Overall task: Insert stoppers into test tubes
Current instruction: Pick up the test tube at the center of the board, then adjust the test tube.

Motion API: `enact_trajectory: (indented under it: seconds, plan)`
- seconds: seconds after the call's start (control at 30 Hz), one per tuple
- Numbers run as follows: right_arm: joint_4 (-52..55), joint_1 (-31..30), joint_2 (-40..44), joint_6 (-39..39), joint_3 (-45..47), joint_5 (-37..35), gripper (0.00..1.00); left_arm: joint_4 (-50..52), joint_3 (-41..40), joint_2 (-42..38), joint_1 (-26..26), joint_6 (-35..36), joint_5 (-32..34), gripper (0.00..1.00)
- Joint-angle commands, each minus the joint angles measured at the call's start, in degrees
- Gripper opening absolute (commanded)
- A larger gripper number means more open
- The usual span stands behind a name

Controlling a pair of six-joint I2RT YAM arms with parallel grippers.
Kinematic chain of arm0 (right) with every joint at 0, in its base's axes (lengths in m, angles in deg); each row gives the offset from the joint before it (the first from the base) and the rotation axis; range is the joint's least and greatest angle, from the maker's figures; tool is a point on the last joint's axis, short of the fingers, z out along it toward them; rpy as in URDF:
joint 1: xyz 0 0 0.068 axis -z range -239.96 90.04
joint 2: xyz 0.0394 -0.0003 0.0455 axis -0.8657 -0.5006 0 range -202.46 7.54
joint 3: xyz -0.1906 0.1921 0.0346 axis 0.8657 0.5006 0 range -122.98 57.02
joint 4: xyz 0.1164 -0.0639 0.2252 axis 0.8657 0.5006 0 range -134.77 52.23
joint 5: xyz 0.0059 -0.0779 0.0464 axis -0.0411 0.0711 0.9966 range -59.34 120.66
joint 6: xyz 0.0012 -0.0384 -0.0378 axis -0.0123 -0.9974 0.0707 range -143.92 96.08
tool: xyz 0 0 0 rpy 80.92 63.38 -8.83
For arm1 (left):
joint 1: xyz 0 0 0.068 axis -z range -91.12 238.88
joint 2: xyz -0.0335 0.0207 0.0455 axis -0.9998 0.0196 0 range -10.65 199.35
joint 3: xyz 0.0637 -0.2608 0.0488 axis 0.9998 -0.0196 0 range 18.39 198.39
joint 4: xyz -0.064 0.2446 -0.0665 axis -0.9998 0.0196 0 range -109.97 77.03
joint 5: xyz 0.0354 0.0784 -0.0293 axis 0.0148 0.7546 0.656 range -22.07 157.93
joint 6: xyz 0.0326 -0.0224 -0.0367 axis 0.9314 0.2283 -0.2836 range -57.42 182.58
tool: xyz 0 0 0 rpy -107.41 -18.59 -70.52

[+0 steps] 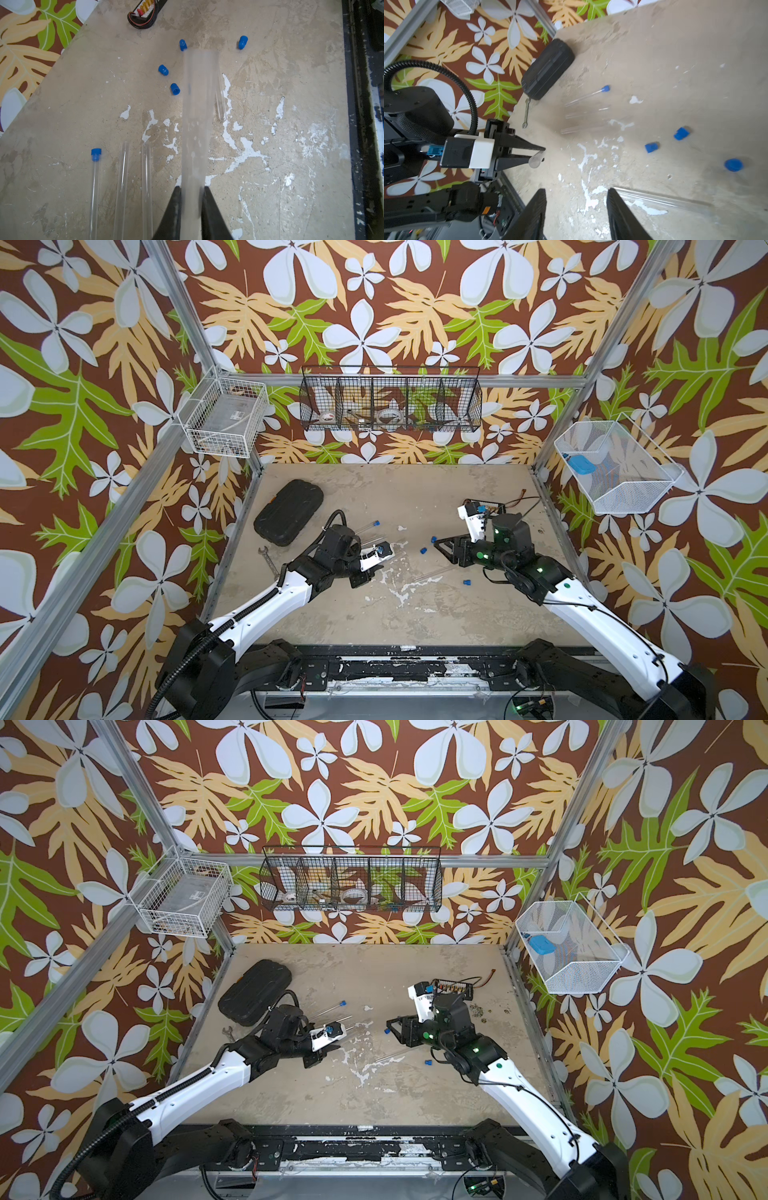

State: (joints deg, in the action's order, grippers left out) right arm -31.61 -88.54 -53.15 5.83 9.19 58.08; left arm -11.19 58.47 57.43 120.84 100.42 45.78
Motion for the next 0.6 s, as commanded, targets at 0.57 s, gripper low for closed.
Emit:
enact_trajectory:
  seconds: [0.57]
  plan:
    - [1.2,-10.5,-16.8,0.5,-9.1,1.4,0.49,-3.2,-0.6,1.4,1.3,1.2,1.2,0.07]
